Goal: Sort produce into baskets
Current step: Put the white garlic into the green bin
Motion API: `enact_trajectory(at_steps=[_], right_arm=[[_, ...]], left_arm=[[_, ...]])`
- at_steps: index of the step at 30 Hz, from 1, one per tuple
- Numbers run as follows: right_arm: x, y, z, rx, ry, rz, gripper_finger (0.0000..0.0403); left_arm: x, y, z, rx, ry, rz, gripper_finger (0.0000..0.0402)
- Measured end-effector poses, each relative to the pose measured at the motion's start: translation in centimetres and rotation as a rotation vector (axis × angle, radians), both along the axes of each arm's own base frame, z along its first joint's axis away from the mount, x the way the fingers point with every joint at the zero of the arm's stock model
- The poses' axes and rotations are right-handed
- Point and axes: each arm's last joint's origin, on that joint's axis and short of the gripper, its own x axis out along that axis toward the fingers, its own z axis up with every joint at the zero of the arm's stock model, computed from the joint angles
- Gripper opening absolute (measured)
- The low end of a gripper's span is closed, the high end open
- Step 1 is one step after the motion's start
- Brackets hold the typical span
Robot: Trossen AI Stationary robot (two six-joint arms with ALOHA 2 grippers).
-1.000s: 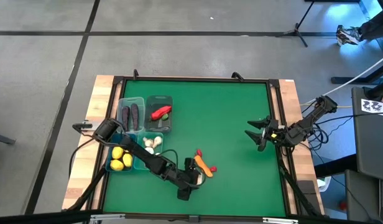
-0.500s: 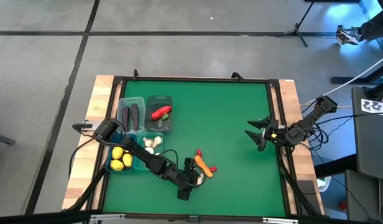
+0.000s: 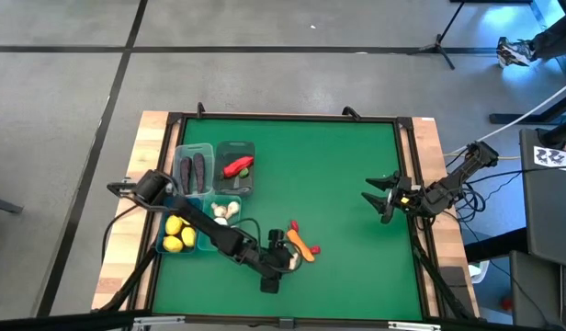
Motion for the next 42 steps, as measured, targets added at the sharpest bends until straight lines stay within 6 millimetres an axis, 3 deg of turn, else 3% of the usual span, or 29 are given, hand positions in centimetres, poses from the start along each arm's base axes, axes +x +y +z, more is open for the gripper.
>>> enact_trajectory(at_steps=[6, 12, 23, 30, 37, 42], right_arm=[[0.0, 0.0, 0.0, 0.0, 0.0, 0.0, 0.028], [0.0, 0.0, 0.0, 0.0, 0.0, 0.0, 0.028], [0.0, 0.0, 0.0, 0.0, 0.0, 0.0, 0.028], [0.0, 0.0, 0.0, 0.004, -0.002, 0.0, 0.028], [0.0, 0.0, 0.0, 0.008, -0.003, 0.0, 0.028], [0.0, 0.0, 0.0, 0.009, -0.003, -0.001, 0.028]], left_arm=[[-1.4, 0.7, 3.3, -0.019, 0.033, 0.056, 0.0184], [-4.6, 1.5, 6.7, 0.002, 0.126, 0.145, 0.0184], [-13.4, 1.8, 12.2, -0.015, 0.243, 0.379, 0.0184], [-17.1, 0.1, 12.4, 0.008, 0.239, 0.464, 0.0184], [-17.9, -1.7, 11.1, 0.03, 0.225, 0.472, 0.0184], [-18.1, -1.8, 9.6, 0.119, 0.273, 0.513, 0.0184]])
